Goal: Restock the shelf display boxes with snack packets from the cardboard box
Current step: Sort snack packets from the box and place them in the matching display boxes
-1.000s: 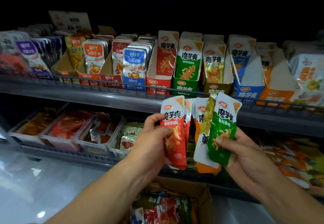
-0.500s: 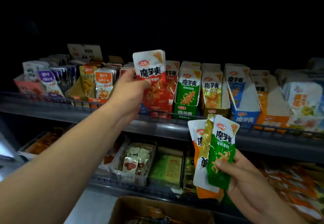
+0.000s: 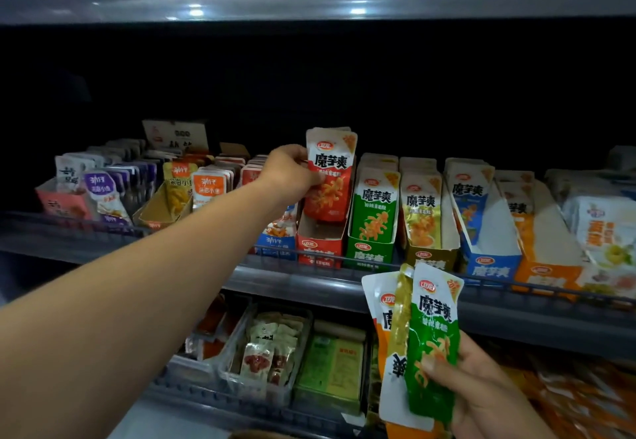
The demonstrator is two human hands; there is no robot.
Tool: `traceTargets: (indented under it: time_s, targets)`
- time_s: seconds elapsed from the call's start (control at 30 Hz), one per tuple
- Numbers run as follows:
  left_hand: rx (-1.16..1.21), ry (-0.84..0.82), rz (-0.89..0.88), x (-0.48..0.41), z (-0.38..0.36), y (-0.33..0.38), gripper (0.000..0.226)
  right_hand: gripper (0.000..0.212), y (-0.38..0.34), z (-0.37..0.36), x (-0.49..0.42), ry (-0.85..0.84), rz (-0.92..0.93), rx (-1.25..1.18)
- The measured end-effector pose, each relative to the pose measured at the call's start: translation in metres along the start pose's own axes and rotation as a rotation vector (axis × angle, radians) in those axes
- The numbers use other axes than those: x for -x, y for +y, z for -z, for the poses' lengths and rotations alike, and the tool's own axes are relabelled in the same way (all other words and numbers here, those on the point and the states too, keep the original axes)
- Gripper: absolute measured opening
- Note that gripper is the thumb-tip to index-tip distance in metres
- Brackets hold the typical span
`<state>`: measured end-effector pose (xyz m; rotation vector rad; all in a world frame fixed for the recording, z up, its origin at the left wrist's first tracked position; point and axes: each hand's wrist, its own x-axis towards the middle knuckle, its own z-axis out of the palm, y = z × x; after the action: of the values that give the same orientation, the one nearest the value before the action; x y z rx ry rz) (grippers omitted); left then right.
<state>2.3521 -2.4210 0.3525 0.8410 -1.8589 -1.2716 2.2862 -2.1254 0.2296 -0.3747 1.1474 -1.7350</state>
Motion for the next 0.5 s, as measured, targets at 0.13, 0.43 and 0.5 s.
traceTargets:
  time_s: [0.13,0.43,0.5]
  targets:
    - [-0.075,-0.021,-0.036,-0.001,-0.004,-0.006,0.048,0.114,-0.001,-0.001,-0.001,-0.020,-0.050,0.007]
    - [-0.324,-0.135,-0.234,-0.001,-0.001,-0.019,0.072,0.106,0.001,0.005,-0.009,-0.070,-0.039,0.173]
    - [-0.307,-0.179,-0.244,0.000,0.001,-0.020,0.077,0.111,0.001,0.005,-0.011,-0.073,-0.044,0.218]
